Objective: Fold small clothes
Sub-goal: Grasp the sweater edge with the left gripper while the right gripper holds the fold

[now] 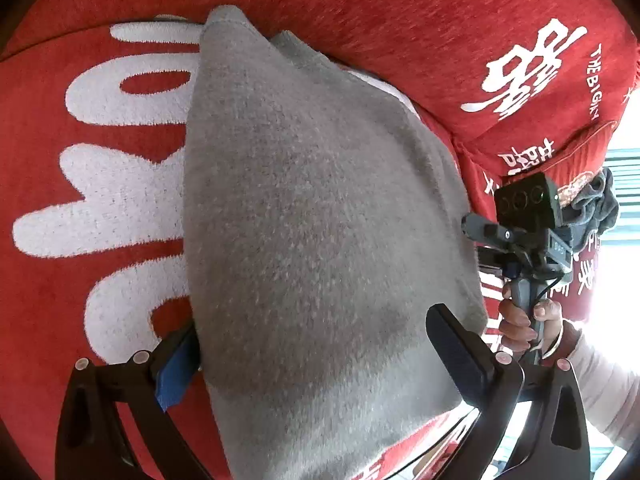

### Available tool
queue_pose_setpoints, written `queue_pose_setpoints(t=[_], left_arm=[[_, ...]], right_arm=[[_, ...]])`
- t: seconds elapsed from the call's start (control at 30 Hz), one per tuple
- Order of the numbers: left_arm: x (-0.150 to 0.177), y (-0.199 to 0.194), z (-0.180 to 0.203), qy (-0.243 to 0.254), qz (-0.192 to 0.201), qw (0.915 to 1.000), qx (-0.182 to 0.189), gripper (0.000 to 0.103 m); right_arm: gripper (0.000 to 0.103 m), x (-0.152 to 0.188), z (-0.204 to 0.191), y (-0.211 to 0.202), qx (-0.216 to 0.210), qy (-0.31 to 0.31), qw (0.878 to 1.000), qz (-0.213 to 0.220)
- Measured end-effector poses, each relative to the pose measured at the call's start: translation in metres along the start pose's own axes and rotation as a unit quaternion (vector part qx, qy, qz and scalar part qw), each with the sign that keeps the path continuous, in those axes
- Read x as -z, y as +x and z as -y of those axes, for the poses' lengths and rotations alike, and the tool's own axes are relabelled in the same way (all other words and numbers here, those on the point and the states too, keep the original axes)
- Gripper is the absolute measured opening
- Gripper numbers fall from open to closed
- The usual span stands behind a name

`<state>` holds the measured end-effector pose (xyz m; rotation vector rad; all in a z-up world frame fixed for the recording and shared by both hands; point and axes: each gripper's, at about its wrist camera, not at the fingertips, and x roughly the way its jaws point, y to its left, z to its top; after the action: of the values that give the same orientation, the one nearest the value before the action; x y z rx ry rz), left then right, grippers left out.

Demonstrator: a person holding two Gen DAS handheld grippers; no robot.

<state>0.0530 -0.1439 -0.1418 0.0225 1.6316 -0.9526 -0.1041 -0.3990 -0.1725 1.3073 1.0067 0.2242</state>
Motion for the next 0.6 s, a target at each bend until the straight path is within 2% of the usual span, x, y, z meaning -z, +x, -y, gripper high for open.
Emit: queue_pose_setpoints(t=[0.07,0.13,0.17,0.23,0.33,0.5,0.6], left_arm=[[0.001,0.003,0.002,0.011,0.001,0.9999,-0.012,0.103],[0.004,0.002,0.005,0.021,0.008,0.9990,-0.038,0.096],[0.006,-0.001,0.004,0.022,0.012,0.9985,-0.049,0.087],[0.010,-0.011,0.001,0.014,0.024,0.9987,-0.042,0.068],[0.012,-0.027,-0.004,0.006,0.036,0.9991,-0.020,0.052],[0.020,-0.052,-0.002,0.009,0.045,0.9985,0.030,0.049],[0.029,-0.069,0.001,0.017,0.050,0.9978,0.040,0.049]], right_arm=[[0.059,-0.003,-0.004,0.011,0.010,0.002,1.000,0.001],[0.044,-0.003,-0.004,0.019,0.028,0.023,0.999,-0.001],[0.042,-0.001,-0.002,0.018,0.027,0.033,0.999,0.001],[0.035,0.003,-0.004,0.016,0.025,0.046,0.999,0.011],[0.033,0.011,-0.014,0.012,0.024,0.054,0.998,0.028],[0.033,0.027,-0.040,0.010,0.000,0.067,0.997,0.041],[0.033,0.039,-0.057,0.013,-0.003,0.071,0.997,0.038]])
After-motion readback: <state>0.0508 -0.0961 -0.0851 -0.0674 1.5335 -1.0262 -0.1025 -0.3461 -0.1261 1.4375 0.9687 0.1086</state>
